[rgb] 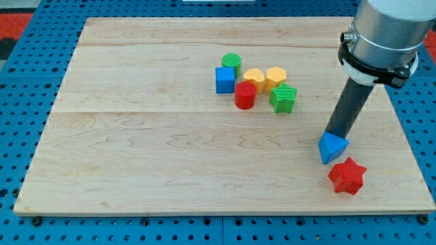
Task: Move green star towards blue traingle
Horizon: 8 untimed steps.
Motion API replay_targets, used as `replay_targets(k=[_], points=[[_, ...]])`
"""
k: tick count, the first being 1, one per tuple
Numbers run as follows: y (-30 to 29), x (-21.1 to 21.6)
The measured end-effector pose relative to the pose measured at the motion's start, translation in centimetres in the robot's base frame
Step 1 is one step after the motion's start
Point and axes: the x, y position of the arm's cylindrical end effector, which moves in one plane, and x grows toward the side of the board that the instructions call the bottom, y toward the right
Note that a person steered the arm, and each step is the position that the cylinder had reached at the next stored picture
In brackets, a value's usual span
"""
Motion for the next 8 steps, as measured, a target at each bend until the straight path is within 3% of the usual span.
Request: replay_targets(k=[1,2,3,4,5,6,8], points=[[0.0,-0.5],[-3.7,-3.7],[-8.7,-2.4],[-12.9,-5.3],[-10.1,-9.3],[-3.7,-9.9],[-0.5,-5.4]])
